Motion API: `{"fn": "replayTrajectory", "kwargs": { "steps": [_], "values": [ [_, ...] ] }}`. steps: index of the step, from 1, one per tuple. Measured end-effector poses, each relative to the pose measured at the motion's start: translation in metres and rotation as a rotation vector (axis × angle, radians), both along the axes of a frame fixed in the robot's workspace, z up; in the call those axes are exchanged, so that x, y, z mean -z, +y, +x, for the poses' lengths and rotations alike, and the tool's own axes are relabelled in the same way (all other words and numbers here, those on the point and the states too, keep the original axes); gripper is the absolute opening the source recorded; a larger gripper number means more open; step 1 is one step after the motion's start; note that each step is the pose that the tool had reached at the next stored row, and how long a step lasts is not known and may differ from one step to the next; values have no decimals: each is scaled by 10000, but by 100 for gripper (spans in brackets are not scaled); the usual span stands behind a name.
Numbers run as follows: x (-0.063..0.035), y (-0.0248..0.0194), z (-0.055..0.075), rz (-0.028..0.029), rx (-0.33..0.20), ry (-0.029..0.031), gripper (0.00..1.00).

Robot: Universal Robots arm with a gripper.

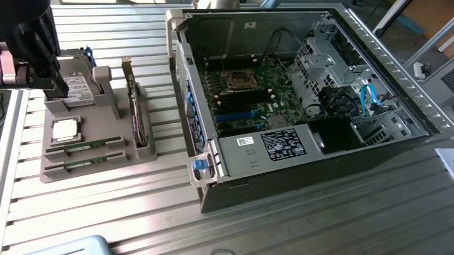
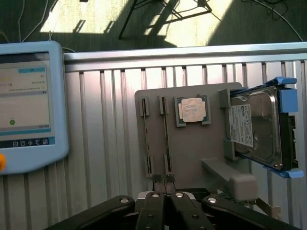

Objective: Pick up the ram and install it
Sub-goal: 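Pick up the ram and move it above insertion slot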

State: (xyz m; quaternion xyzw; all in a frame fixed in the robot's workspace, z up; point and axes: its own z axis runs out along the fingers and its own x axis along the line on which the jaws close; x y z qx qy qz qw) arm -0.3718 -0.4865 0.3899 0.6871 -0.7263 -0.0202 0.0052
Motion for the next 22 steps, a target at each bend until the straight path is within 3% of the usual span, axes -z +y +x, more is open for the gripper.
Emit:
{"fn": "replayTrajectory", "kwargs": {
  "steps": [4, 5, 8, 9, 17, 22],
  "values": [
    [0, -1, -1, 0, -1, 0, 11],
    [0, -1, 0, 0, 0, 0, 17],
    [0, -2, 0, 0, -1, 0, 18],
    [7, -2, -1, 1, 0, 0, 25],
    [245, -19, -1, -2, -57, 0, 25],
    [313, -27, -1, -24, -85, 1, 25]
  ]
}}
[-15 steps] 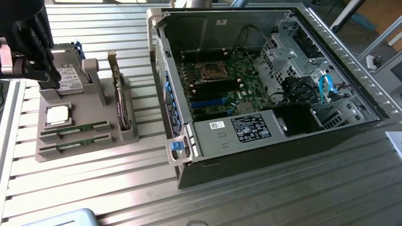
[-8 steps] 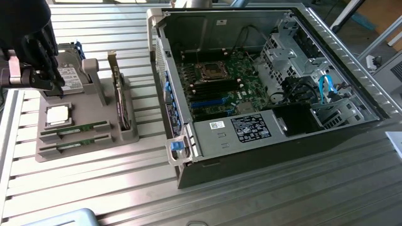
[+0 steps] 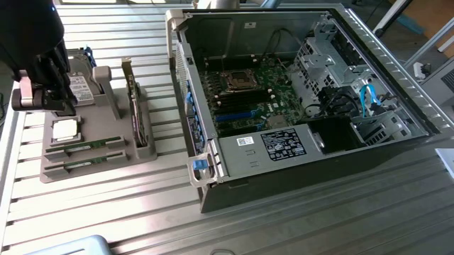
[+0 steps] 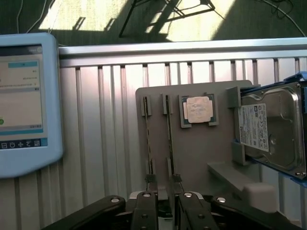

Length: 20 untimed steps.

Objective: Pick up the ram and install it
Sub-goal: 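Pick up the ram and move it above insertion slot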

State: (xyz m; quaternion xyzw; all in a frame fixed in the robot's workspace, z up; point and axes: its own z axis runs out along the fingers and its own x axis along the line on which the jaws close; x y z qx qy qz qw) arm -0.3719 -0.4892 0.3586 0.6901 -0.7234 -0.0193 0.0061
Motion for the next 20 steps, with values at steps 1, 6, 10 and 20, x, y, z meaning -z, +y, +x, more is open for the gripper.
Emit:
{"fn": "replayTrajectory", "kwargs": {
  "steps": [1, 6, 10, 20],
  "values": [
    [10, -1, 0, -6, -5, 0, 25],
    [131, -23, 0, -80, -82, 1, 25],
    [184, -35, 0, -106, -117, 1, 25],
    [325, -64, 0, -167, -211, 1, 25]
  ]
}}
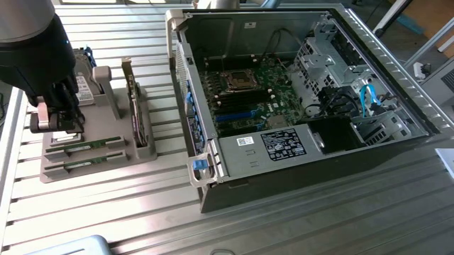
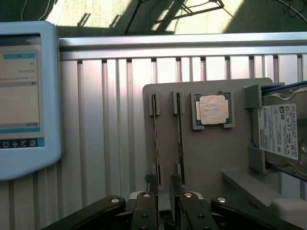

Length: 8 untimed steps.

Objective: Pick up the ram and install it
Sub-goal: 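Pick up the ram and move it above insertion slot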

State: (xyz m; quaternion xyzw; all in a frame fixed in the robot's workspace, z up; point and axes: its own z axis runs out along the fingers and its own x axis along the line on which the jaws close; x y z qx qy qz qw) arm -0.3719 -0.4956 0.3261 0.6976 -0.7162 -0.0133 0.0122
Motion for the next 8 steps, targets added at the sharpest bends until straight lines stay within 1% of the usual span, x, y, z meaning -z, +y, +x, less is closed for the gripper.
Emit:
{"fn": "replayTrajectory", "kwargs": {
  "steps": [5, 8],
  "values": [
    [78, -16, 0, -18, -49, -1, 25],
    [172, -34, 0, -35, -108, 0, 25]
  ]
}}
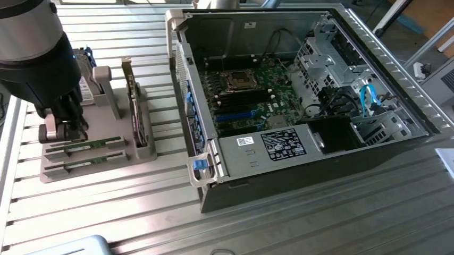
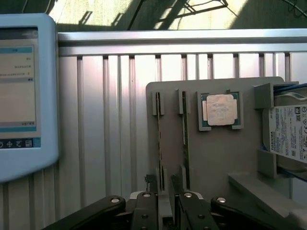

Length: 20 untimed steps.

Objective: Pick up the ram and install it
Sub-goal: 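Pick up the ram and move it above insertion slot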

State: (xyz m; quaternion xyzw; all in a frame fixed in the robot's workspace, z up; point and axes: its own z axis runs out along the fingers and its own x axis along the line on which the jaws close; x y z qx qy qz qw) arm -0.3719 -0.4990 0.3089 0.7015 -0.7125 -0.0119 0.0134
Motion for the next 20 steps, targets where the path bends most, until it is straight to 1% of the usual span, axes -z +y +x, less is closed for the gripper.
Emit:
{"fn": "replayTrajectory", "kwargs": {
  "steps": [7, 9, 12, 20],
  "values": [
    [113, -18, 0, -9, -68, 1, 25],
    [205, -32, 0, -11, -129, 0, 25],
    [290, -45, 0, -13, -186, 0, 25],
    [435, -64, 0, -16, -283, 0, 25]
  ]
}}
